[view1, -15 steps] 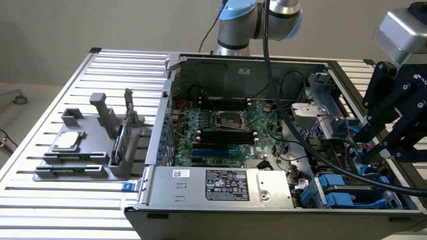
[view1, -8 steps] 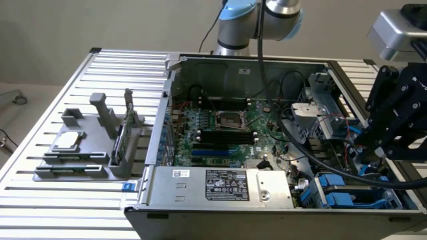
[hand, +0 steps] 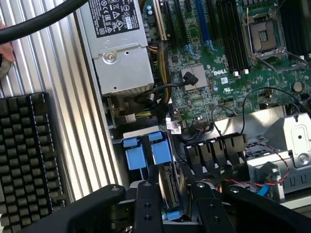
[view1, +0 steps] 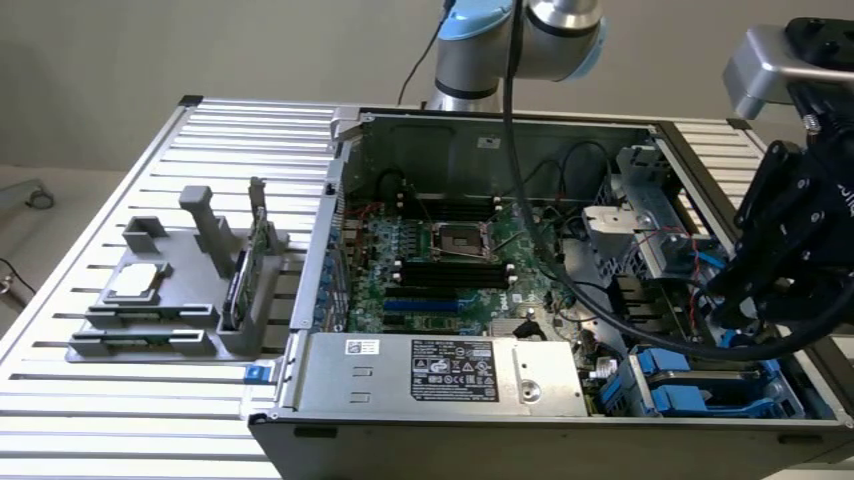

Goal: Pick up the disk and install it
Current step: 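Insert the first disk wire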

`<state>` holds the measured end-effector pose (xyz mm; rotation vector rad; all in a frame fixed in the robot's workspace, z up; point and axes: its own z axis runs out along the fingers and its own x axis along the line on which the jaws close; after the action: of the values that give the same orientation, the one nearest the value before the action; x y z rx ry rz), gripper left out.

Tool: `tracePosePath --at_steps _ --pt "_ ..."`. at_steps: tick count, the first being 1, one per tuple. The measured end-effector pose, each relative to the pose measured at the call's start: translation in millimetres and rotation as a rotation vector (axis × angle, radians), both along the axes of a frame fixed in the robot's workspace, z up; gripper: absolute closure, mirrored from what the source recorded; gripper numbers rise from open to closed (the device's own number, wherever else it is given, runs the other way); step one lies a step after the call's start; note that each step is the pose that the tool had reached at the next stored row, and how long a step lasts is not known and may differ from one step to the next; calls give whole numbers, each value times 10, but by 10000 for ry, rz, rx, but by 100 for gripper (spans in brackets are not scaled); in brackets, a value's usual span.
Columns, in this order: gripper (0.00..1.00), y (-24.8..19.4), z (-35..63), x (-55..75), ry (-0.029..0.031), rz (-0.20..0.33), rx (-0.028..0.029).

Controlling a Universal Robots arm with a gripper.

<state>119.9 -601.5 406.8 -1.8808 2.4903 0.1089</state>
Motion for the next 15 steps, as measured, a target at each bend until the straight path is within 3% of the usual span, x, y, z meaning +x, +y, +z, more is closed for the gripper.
tracePosePath --at_steps 15 --pt "69 0 -141 0 0 -2736 -1"
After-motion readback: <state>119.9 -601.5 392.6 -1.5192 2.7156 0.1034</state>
